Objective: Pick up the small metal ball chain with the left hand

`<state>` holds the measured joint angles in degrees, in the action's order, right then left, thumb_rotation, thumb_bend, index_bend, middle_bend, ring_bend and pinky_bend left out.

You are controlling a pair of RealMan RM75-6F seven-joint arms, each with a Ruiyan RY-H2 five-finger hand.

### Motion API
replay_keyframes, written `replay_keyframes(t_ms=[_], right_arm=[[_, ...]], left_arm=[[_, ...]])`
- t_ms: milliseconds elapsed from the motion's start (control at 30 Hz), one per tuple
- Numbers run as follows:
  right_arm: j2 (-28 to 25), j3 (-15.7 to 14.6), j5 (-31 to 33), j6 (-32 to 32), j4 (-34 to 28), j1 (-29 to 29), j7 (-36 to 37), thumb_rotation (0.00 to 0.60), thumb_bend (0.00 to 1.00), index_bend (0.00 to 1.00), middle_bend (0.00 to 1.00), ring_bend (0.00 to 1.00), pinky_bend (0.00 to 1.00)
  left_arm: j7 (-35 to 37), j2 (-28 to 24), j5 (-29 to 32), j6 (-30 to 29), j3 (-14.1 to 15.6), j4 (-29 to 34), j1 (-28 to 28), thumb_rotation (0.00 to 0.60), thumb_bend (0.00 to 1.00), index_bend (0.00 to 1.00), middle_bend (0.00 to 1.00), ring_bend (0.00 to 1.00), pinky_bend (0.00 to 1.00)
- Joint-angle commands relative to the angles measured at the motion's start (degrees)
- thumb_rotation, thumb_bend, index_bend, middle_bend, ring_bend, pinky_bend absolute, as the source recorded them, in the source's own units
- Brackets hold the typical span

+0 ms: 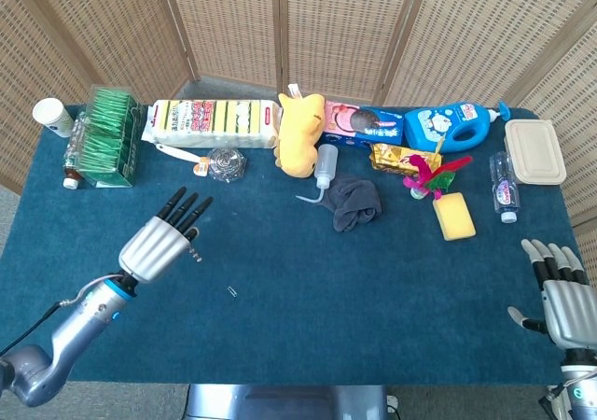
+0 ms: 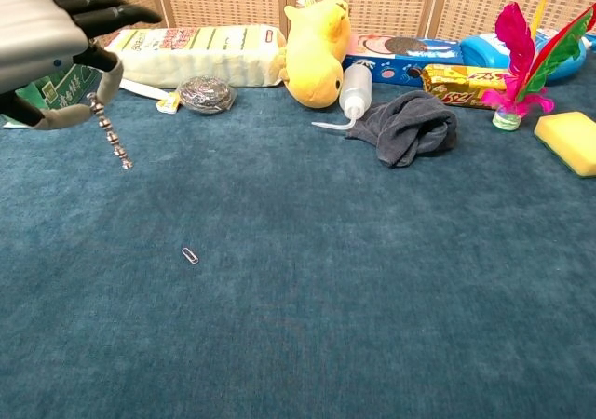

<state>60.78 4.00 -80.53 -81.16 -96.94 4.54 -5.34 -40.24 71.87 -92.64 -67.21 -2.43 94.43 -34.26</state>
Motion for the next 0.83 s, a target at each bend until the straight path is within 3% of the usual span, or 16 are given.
replay_keyframes(t_ms=[33,833], right_arm=[[-0.28,0.02,-0.25,-0.25,-0.14,-0.11,0.52,0.6,0.0,0.0,0.0,0.0,0.0],[-1.9,-0.09,-1.57,-0.64,-0.11,-0.35,4.15,0.6,0.0,0.0,0.0,0.0,0.0]], left_arm=[[-4.94,-1.69,-0.92,1.11,-0.1,4.47,-0.69,0.6,0.71,0.5,0.01,0.0,0.0],[-21.52,4.26,-0.4,5.35,2.97,6.42,0.26,0.6,0.73,0.5,0.01,0.0,0.0]])
